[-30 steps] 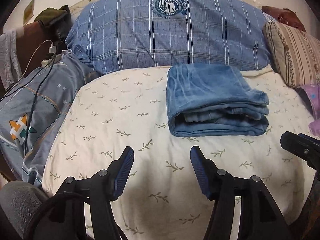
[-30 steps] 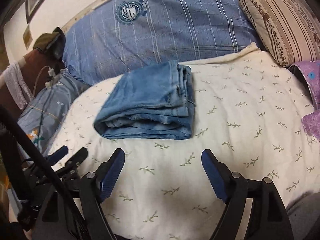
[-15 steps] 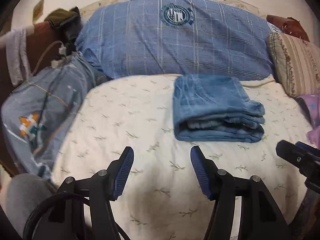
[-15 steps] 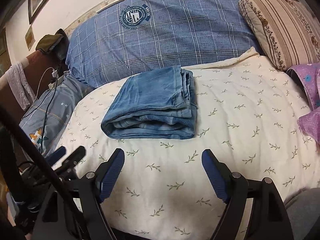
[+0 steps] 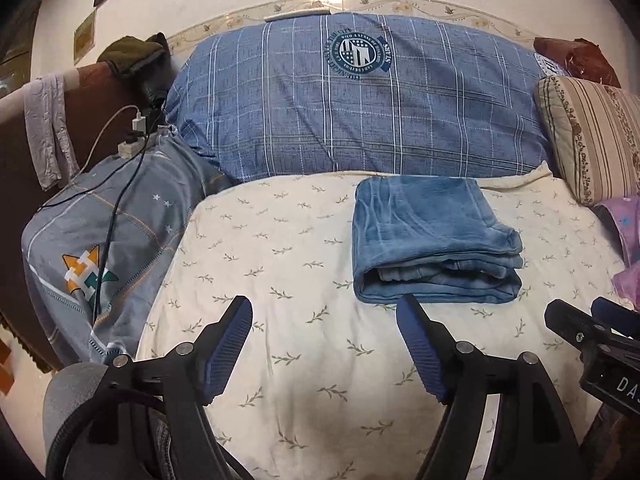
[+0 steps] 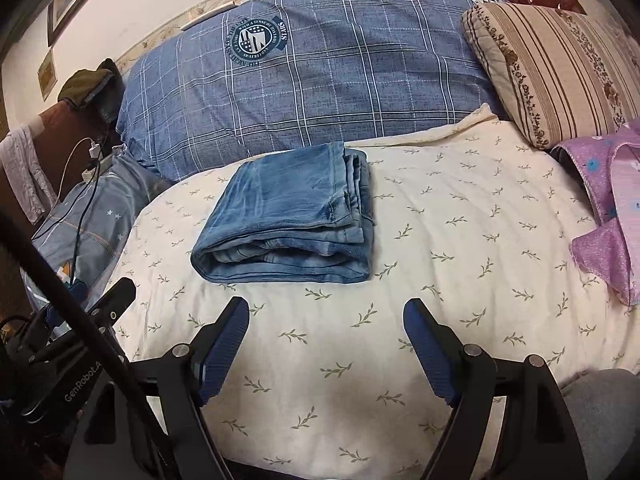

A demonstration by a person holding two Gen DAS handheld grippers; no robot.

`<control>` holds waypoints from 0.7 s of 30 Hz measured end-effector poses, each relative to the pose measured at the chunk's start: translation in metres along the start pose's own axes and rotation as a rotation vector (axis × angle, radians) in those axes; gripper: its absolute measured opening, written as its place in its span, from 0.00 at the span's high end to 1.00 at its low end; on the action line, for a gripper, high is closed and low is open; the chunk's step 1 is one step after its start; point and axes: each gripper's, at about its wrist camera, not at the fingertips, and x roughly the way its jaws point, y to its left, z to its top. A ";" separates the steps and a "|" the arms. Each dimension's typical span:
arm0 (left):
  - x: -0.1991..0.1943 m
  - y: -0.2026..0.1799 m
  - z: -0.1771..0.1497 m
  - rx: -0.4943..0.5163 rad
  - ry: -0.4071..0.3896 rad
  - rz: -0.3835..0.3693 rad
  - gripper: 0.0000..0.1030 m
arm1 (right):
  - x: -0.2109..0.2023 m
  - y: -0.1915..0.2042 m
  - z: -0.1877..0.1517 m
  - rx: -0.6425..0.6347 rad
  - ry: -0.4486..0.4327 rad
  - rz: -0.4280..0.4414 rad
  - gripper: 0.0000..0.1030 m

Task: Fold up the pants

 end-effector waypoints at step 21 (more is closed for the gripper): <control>-0.007 -0.001 0.007 0.008 0.022 -0.026 0.26 | -0.009 0.003 0.002 -0.017 -0.025 -0.032 0.22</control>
